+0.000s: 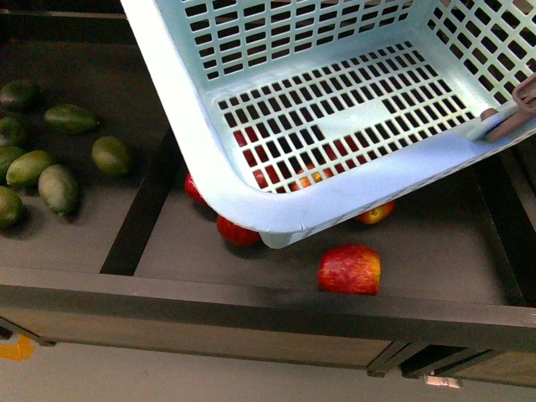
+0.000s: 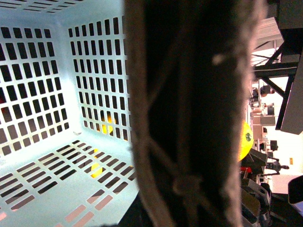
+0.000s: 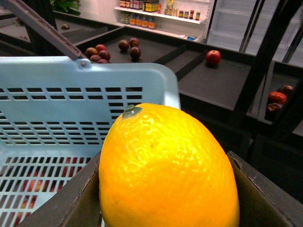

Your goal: Pick lemon and mango into basket

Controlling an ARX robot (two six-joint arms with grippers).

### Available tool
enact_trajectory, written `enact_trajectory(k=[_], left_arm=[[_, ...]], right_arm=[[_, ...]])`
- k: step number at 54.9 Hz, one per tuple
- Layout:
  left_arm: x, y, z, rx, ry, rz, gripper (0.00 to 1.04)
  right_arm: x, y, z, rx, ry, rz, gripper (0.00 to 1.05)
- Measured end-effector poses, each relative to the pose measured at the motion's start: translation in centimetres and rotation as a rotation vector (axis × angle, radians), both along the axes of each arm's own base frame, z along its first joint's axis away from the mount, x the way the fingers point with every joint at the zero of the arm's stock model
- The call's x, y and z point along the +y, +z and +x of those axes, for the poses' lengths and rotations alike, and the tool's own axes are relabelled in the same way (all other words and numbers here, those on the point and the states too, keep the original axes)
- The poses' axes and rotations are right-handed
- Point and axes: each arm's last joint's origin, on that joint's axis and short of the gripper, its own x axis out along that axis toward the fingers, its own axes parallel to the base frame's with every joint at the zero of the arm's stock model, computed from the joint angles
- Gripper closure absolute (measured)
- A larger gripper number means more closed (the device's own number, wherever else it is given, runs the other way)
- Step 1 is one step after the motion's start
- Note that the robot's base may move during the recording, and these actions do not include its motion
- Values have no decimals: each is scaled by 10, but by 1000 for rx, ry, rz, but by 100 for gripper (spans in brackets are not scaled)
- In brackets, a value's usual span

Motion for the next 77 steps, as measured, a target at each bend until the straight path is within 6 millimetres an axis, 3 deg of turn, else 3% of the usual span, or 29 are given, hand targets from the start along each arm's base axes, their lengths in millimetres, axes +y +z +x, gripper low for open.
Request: enact_trajectory(k=[17, 20, 28, 35, 41, 46, 53, 64, 77], left_arm=[[0, 0, 0, 0, 0, 0, 101], [0, 0, 0, 0, 1, 0, 101], [0, 0, 0, 0, 0, 0, 101], [0, -1, 0, 2, -1, 2, 101], [0, -1, 0, 1, 3, 3, 101], [0, -1, 0, 0, 5, 4, 101], [-1, -1, -1, 5, -7, -1, 101], [0, -1, 0, -1, 6, 5, 101], [0, -1, 0, 2, 5, 2, 101]], right_arm=[[53, -9, 12, 11, 31, -76, 39], [59, -13, 14, 22, 25, -85, 29], [58, -13, 17, 8, -34, -81, 8], [37, 2, 3, -83, -266, -13, 9], [23, 2, -24, -83, -446, 96, 25], [27, -10, -43, -84, -443, 131, 39], [35, -44, -74, -41, -440, 150, 69], [46, -63, -104, -44, -453, 154, 102], [50, -80, -132, -43, -439, 156, 103]])
